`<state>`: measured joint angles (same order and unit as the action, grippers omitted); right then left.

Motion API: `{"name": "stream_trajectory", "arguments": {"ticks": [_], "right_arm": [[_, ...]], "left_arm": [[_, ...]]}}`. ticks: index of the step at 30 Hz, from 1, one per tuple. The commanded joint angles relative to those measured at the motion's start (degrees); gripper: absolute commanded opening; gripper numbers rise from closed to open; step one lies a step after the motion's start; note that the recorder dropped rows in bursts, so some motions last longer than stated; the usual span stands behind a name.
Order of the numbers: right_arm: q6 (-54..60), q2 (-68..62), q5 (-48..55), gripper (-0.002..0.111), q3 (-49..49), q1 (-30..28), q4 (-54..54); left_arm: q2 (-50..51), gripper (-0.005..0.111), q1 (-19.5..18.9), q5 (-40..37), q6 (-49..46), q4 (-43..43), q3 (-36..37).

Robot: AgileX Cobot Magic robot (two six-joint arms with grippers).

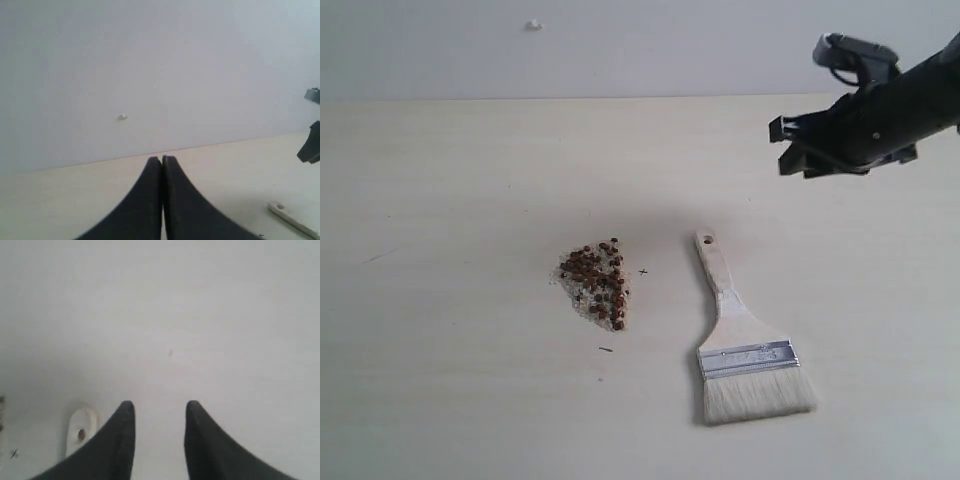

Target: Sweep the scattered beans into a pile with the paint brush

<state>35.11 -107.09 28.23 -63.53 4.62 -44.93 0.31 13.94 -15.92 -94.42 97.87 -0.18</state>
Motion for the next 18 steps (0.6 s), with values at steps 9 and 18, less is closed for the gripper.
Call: {"name": "stream_trajectory", "arguments": {"ticks": [9, 18], "right_arm": [[-10.45, 27.49, -28.78, 0.000, 16.90, 0.07, 9.39], [-10.45, 51.60, -37.09, 0.000, 32.47, 0.07, 4.34]], "left_arm": [[-0.31, 0.000, -0.09, 0.16, 0.21, 0.27, 0.18], [-0.31, 0.000, -0.09, 0.16, 0.21, 0.27, 0.18]]}}
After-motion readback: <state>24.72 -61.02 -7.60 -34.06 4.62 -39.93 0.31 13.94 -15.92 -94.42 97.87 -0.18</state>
